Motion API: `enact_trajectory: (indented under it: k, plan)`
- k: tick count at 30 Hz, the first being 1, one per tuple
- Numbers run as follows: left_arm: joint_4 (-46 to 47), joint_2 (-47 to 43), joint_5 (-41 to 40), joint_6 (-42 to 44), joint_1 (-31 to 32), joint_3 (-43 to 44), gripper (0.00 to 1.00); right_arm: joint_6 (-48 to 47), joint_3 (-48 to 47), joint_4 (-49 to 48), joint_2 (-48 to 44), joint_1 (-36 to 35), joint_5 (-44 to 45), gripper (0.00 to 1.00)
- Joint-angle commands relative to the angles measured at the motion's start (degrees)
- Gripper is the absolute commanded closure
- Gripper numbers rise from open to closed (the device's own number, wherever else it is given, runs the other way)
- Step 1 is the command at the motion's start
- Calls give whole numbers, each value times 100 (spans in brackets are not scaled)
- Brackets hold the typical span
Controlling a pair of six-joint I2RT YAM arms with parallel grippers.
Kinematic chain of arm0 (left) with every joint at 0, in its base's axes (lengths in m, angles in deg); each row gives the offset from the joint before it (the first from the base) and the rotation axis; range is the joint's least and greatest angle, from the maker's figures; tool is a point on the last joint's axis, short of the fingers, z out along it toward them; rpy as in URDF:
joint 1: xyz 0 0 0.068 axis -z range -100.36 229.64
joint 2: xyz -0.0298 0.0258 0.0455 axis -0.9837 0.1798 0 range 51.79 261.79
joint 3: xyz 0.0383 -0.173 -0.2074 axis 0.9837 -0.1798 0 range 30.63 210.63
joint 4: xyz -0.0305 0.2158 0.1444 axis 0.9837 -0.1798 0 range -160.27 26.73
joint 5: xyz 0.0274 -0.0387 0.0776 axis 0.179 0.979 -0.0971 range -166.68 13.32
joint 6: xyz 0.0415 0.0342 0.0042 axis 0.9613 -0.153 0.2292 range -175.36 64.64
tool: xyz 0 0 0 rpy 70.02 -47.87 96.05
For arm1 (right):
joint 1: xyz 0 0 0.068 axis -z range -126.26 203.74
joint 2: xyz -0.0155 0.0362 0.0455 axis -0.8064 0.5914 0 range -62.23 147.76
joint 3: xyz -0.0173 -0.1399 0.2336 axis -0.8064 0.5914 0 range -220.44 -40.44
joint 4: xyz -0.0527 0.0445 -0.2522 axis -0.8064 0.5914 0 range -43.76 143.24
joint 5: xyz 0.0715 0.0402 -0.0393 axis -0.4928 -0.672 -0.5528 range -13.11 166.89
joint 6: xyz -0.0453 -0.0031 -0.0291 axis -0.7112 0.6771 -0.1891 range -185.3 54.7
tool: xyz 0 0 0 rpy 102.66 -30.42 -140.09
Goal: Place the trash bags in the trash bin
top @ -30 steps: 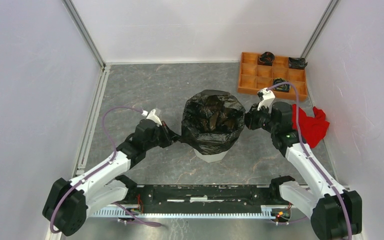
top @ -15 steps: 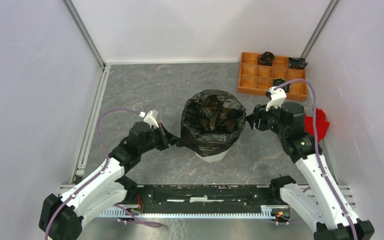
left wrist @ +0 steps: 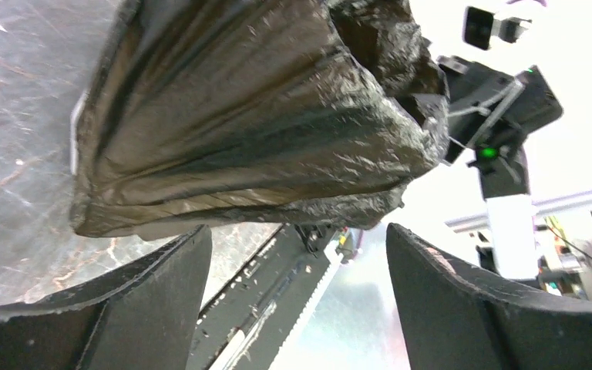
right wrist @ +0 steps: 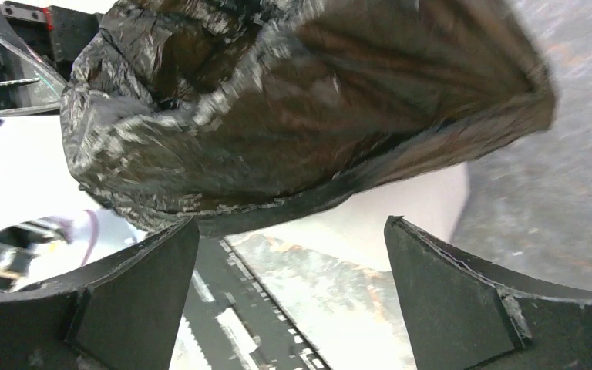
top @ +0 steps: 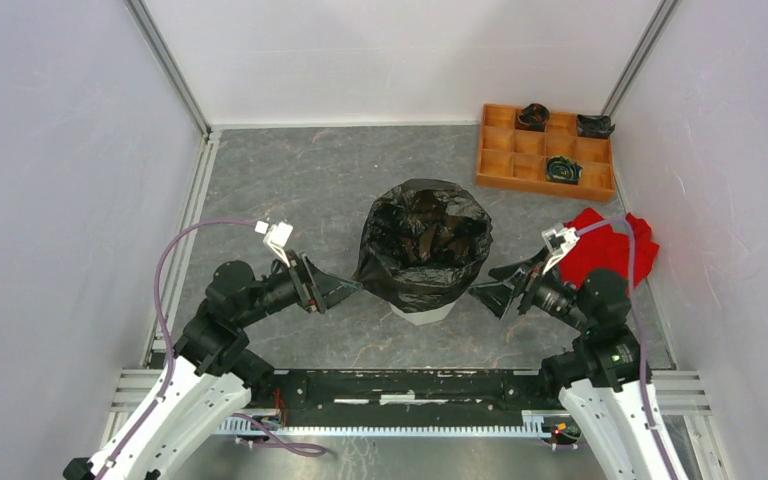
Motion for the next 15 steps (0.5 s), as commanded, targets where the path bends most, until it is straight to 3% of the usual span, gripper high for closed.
enact_trajectory:
  k: [1,5,15]
  plan:
    - [464,-88,747,-530,18,-247,9,1743,619,-1456,-268,-25,-855,2]
    - [489,-141,651,-721,38,-328,0,1718,635,-1238,-65,-21,-868,2]
    - [823,342,149,-1114,209,-395,0,1974,677,-1409,30,-26,-758,2]
